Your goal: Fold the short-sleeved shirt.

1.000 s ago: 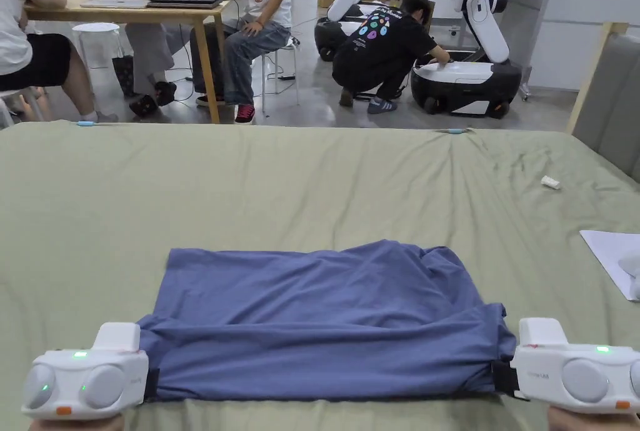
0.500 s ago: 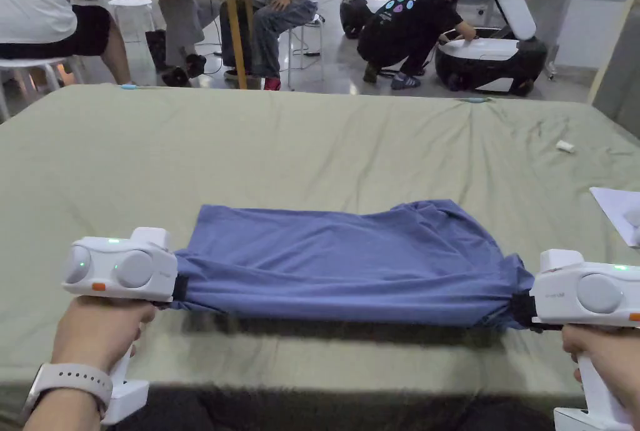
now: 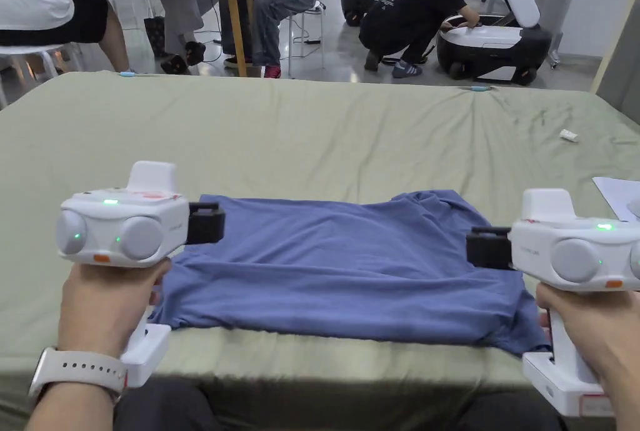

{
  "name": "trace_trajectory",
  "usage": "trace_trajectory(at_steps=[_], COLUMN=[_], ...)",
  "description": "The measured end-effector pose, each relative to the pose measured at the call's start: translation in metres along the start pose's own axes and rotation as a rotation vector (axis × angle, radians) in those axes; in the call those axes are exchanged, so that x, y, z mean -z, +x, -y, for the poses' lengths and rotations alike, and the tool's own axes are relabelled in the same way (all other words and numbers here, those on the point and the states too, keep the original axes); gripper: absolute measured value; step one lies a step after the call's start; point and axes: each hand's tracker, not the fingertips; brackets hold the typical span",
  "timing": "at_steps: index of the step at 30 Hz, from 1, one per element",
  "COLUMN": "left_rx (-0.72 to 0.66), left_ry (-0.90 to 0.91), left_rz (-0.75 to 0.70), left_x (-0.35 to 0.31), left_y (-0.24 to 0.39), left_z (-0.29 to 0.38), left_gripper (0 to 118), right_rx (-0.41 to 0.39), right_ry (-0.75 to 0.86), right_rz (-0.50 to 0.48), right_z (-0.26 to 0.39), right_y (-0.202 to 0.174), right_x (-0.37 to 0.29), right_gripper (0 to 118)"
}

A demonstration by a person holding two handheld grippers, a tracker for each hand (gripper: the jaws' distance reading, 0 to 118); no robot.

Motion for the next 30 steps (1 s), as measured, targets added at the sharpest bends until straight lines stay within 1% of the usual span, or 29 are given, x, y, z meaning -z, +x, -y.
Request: trace_trajectory(at_steps=[1,2,3,4,5,6,7,8,10,13,16,17,22,23,24,25,26,27,28,30], left_rx=[0.014,0.014,0.006,-0.012,-0.022,-0.006,0.009,0.037,0.003,0.011,-0.067,-0.076,-0.045,-0.023,0.005,0.037,0.062,0.073,0.083,0.098], left_ry=[0.01,0.008,-0.005,-0.019,-0.035,-0.046,-0.053,-0.075,-0.149,-0.18,-0.243,-0.259,-0.303,-0.296,-0.286,-0.28,-0.282,-0.289,-0.285,-0.286], left_rz=[0.01,0.014,0.03,0.065,0.087,0.082,0.089,0.064,0.122,0.02,0.018,0.011,-0.026,-0.051,-0.073,-0.096,-0.103,-0.103,-0.113,-0.12], left_x=[0.002,0.005,0.012,0.016,0.022,0.03,0.038,0.045,0.062,0.093,0.121,0.131,0.199,0.215,0.231,0.248,0.266,0.28,0.295,0.321], left_y=[0.01,0.017,0.023,0.03,0.036,0.04,0.045,0.045,0.035,0.015,-0.012,-0.021,-0.041,-0.036,-0.037,-0.038,-0.039,-0.034,-0.034,-0.034], left_z=[-0.005,-0.008,-0.01,-0.009,-0.008,-0.005,0.001,0.005,0.011,0.021,0.029,0.03,0.01,0.001,-0.005,-0.012,-0.019,-0.025,-0.029,-0.034], left_gripper=[103,100,90,57,16,0,0,0,0,0,0,0,0,0,1,30,68,100,118,113], right_rx=[0.005,0.0,0.001,-0.007,-0.029,-0.057,-0.086,-0.095,-0.095,-0.117,-0.087,-0.083,-0.08,-0.082,-0.082,-0.081,-0.081,-0.081,-0.08,-0.073], right_ry=[0.021,0.023,0.015,0.012,0.01,0.003,0.0,-0.004,-0.04,-0.047,-0.067,-0.074,-0.111,-0.116,-0.121,-0.124,-0.127,-0.13,-0.13,-0.13], right_rz=[-0.055,-0.093,-0.107,-0.095,-0.09,-0.082,-0.061,-0.091,-0.138,-0.109,-0.108,-0.101,-0.095,-0.092,-0.09,-0.085,-0.081,-0.077,-0.07,-0.057], right_z=[-0.007,-0.01,-0.012,-0.011,-0.009,-0.007,-0.005,-0.003,0.001,0.002,0.0,0.002,-0.011,-0.014,-0.017,-0.021,-0.024,-0.027,-0.03,-0.034], right_y=[-0.011,-0.02,-0.03,-0.04,-0.047,-0.054,-0.061,-0.065,-0.067,-0.065,-0.054,-0.049,-0.039,-0.036,-0.033,-0.029,-0.025,-0.021,-0.017,-0.007], right_x=[-0.003,0.0,0.006,0.011,0.017,0.023,0.028,0.034,0.054,0.071,0.096,0.113,0.162,0.171,0.179,0.182,0.19,0.195,0.201,0.211], right_gripper=[107,96,80,39,6,0,0,0,0,0,0,0,0,0,0,0,0,0,0,0])
